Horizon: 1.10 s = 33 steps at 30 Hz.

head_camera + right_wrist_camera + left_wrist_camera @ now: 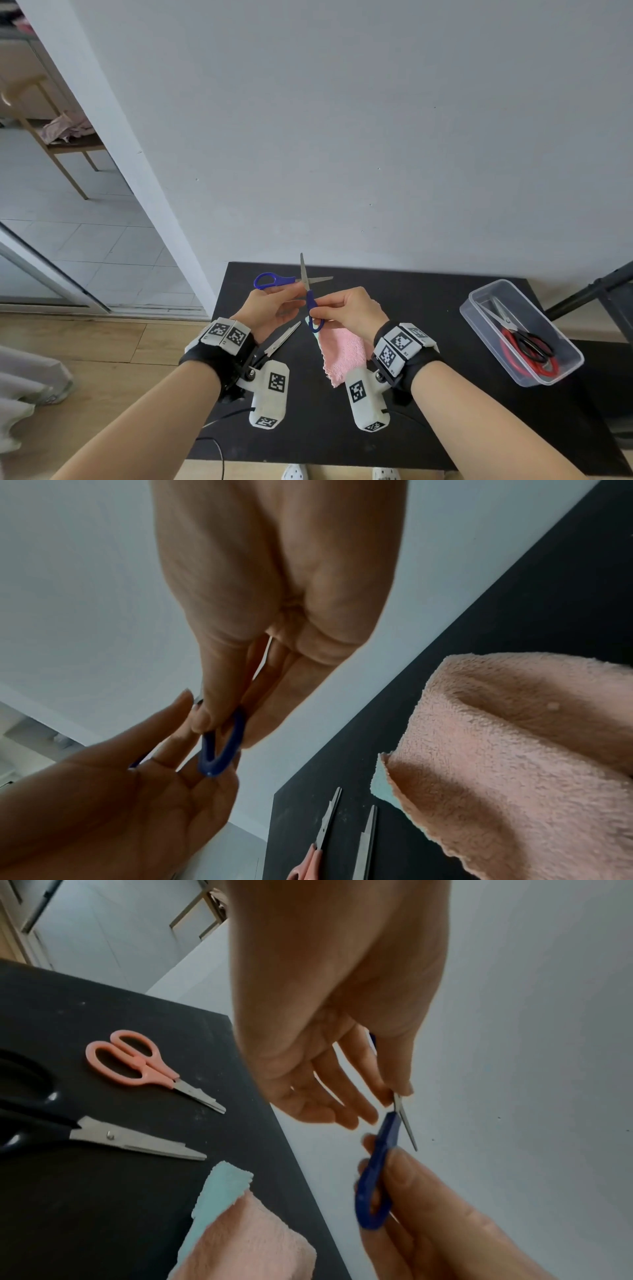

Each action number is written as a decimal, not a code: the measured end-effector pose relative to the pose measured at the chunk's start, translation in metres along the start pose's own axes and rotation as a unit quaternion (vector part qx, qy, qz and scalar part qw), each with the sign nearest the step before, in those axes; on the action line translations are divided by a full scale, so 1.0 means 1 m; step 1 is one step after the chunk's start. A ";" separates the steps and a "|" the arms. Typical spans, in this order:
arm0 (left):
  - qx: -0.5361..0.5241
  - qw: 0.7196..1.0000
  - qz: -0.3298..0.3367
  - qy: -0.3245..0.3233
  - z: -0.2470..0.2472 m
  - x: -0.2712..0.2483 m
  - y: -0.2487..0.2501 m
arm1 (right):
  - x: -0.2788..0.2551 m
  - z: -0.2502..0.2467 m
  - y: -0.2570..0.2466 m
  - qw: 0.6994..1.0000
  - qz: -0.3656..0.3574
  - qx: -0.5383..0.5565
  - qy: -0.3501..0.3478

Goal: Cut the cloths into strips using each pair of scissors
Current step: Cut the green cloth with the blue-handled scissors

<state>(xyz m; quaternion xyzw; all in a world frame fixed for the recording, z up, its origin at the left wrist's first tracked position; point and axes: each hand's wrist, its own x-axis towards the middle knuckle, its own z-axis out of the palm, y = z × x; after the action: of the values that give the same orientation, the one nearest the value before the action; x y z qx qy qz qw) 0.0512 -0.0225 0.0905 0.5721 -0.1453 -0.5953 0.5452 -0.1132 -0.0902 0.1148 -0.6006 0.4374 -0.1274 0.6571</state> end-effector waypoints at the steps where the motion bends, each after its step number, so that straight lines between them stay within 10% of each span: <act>1: -0.008 1.000 -0.002 -0.010 0.002 -0.001 -0.002 | -0.001 0.000 0.000 1.000 -0.003 -0.002 -0.003; 16: 0.011 1.000 -0.002 -0.001 -0.002 -0.004 -0.016 | -0.006 -0.005 0.019 0.995 0.040 -0.084 -0.022; 33: 0.054 0.992 -0.081 0.082 -0.052 0.014 -0.053 | 0.081 0.029 0.065 0.933 0.137 -0.315 0.109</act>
<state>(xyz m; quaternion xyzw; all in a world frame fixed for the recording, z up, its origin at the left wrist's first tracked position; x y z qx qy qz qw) 0.0726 0.0089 0.0251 0.6573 -0.0849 -0.5797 0.4739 -0.0675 -0.1108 0.0191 -0.6936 0.6016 0.0432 0.3939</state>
